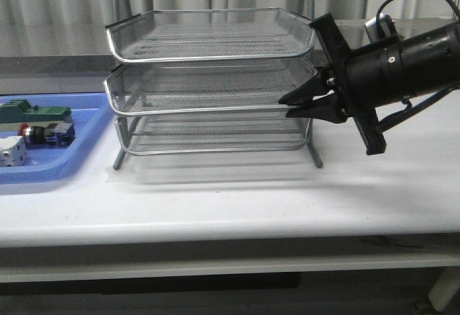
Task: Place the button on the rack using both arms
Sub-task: 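Grip the middle tier rim and pull it out toward the robot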
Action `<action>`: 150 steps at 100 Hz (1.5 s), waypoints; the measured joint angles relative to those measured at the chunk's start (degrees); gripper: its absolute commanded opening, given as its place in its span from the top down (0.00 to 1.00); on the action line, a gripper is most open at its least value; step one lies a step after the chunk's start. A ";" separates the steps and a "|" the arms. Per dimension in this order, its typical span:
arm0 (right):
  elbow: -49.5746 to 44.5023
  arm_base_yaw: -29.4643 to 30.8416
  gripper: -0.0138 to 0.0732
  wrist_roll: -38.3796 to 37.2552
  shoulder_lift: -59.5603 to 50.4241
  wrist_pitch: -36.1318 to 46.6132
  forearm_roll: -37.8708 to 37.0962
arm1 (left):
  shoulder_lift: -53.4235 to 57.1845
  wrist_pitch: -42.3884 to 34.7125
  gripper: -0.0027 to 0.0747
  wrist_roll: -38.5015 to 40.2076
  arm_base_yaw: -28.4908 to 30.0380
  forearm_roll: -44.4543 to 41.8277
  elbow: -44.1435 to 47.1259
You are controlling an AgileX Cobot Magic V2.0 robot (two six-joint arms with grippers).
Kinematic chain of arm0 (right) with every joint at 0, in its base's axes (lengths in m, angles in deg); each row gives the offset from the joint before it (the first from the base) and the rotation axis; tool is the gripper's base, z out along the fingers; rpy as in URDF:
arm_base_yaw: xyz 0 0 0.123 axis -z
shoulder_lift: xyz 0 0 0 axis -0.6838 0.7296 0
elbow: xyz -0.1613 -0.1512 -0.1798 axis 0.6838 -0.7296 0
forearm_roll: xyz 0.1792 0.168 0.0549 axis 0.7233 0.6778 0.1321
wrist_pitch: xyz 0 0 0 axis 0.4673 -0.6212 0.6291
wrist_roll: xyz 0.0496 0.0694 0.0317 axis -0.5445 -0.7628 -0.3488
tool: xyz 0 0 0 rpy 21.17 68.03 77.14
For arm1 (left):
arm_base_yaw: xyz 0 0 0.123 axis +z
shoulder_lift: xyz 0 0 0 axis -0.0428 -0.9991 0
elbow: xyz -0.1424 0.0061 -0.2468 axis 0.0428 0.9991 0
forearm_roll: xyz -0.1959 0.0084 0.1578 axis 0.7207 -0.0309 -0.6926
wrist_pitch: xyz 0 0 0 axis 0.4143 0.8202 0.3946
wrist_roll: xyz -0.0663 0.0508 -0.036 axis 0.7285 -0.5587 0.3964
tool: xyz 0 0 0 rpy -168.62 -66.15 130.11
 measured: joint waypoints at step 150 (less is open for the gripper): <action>-20.64 -0.47 0.43 1.83 -16.85 -3.53 -8.62 | 0.00 0.00 0.99 0.00 0.00 0.00 0.00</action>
